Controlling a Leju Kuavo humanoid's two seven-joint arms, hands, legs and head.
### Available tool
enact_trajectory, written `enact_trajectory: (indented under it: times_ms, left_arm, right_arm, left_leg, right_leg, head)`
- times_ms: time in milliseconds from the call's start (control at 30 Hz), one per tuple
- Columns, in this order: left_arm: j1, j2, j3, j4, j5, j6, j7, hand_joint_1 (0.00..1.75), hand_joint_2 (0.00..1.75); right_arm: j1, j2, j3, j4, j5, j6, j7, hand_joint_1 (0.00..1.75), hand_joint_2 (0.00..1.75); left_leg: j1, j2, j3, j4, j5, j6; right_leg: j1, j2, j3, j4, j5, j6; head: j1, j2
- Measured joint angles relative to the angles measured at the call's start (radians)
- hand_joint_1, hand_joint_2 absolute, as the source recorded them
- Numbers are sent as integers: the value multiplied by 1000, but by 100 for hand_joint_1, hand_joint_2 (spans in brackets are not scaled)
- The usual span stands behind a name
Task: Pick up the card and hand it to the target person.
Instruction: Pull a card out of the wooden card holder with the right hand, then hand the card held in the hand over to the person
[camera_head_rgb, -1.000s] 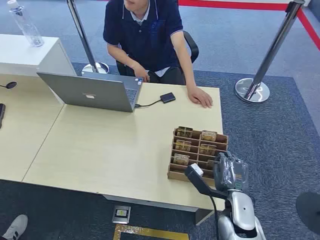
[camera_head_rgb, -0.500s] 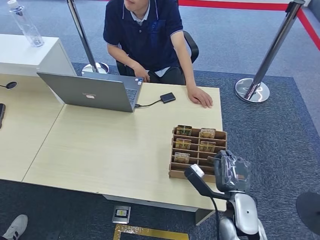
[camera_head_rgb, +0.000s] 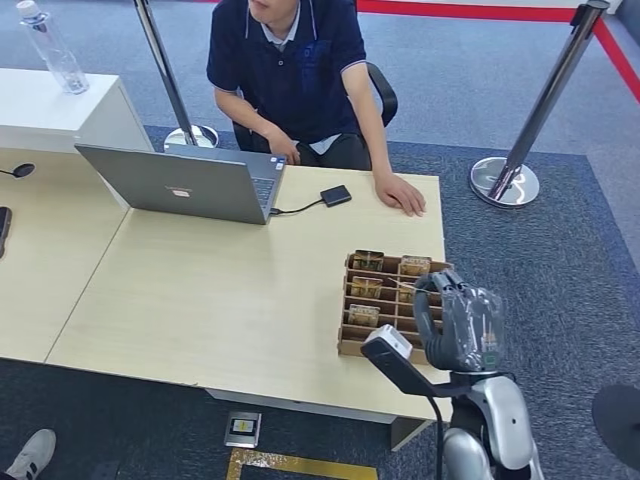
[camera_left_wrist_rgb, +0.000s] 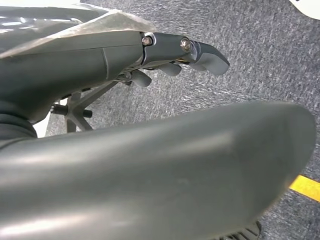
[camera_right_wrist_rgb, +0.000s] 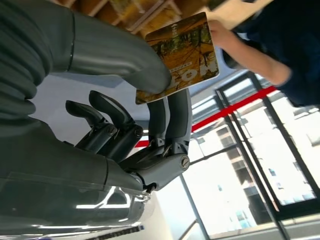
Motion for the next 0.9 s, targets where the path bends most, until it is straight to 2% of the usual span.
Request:
enact_trajectory:
  times_ms: [333,433,600,733,900]
  left_arm:
    - [-6,-8,1,3,0,5,-11,0,0]
    - [-12,-11,1,4,-2,10,-8,0,0]
    - [-12,-15,1,5,-5,18,-1,0,0]
    - [-12,-16,1,7,-6,19,-1,0,0]
    - [-11,-17,1,8,-14,19,6,0,0]
  right_arm:
    - [-264,94,59,202,-39,-22,21,175,175]
    - [-376,130,60,315,-42,-57,29,175,175]
    - [-495,169,58,472,-36,-150,58,175,175]
    - [-532,181,40,532,-50,-250,65,175,175]
    - [-533,182,4,552,-51,-276,65,175,175]
  left_leg:
    - [0,2,-2,0,3,-1]
    - [0,4,-3,1,5,-1]
    - [0,4,-3,1,6,-1]
    - [0,4,-3,1,6,-1]
    - [0,4,-4,1,6,-1]
  right_leg:
    - [0,1,-3,2,4,-1]
    - [0,2,-4,2,5,-1]
    - [0,2,-5,3,6,-1]
    - [0,2,-5,2,6,0]
    - [0,2,-5,2,6,0]
  head:
    - [0,0]
    - [0,0]
    - [0,0]
    - [0,0]
    - [0,0]
